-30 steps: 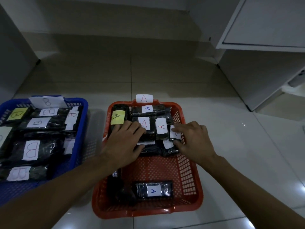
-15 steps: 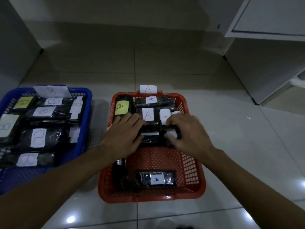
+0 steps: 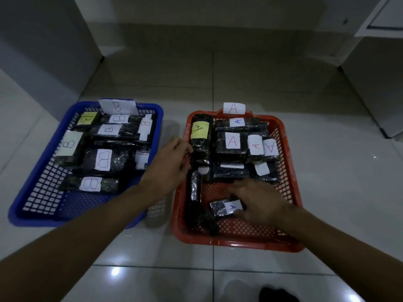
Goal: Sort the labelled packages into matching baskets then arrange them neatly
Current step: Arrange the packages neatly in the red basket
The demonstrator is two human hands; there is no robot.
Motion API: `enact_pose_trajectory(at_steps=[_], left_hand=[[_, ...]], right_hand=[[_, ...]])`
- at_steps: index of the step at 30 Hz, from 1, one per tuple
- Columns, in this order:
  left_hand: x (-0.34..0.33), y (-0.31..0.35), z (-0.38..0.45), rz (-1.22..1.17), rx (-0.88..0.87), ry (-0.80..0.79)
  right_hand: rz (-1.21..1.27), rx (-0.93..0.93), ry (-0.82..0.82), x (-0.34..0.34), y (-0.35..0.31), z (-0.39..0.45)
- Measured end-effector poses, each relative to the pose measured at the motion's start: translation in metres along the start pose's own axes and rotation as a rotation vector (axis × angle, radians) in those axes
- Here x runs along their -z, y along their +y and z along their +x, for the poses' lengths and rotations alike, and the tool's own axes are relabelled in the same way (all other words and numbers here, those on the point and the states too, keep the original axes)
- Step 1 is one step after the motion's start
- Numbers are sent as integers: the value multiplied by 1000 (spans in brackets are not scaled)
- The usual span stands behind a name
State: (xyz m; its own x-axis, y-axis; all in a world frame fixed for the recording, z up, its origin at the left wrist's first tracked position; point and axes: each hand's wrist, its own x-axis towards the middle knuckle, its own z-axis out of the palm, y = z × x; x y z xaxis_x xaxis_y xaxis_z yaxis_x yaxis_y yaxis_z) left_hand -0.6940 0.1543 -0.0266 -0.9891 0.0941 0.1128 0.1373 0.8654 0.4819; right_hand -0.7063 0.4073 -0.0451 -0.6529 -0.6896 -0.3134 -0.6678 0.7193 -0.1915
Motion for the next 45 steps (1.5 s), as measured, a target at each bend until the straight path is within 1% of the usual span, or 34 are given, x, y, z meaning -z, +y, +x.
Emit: enact_pose_trajectory(at_steps=[5, 7, 10, 14, 16, 18, 19, 21, 22, 25, 28, 32, 34, 36, 38, 41, 43, 45], left_hand=[[3, 1, 1, 3, 26, -1], [3, 1, 1, -4, 18, -3], [2, 0, 2, -2, 20, -6], [2, -1, 4, -8, 27, -7], [2, -1, 5, -7, 17, -12], [3, -3, 6, -22, 12, -15], [3, -3, 6, -44, 17, -10], [3, -5, 7, -111, 32, 13], [2, -6, 8, -142, 41, 27], [3, -7, 9, -183, 74, 43], [4, -8, 7, -187, 76, 41], [4, -9, 6, -203, 89, 39], [3, -9, 7, -207, 91, 33], [2, -7, 8, -196, 87, 38], [0, -1, 12, -129, 55, 29], [-8, 9, 17, -16, -4, 11], [-12, 14, 16, 10, -25, 17], [-14, 15, 12, 21, -36, 19]], right_hand=[[17, -68, 171, 1, 5, 5], [61, -57, 144, 3, 7, 3], [54, -18, 34, -1, 7, 1], [43, -118, 120, -10, 8, 5], [64, -142, 115, -11, 5, 6], [76, -136, 131, -10, 2, 5], [109, -120, 165, -7, -1, 6], [238, -62, 223, 1, -7, 10], [306, -28, 223, 6, -12, 15], [453, -8, 123, 15, -32, 30], [513, -84, 52, 16, -46, 38], [579, -195, -160, 18, -52, 28], [673, -221, -219, 24, -49, 23], [736, -249, -217, 29, -40, 21], [716, -256, -207, 31, -29, 17], [771, -247, -184, 29, -18, 7], [790, -243, -154, 34, -7, -1], [700, -209, -142, 47, 9, -10]])
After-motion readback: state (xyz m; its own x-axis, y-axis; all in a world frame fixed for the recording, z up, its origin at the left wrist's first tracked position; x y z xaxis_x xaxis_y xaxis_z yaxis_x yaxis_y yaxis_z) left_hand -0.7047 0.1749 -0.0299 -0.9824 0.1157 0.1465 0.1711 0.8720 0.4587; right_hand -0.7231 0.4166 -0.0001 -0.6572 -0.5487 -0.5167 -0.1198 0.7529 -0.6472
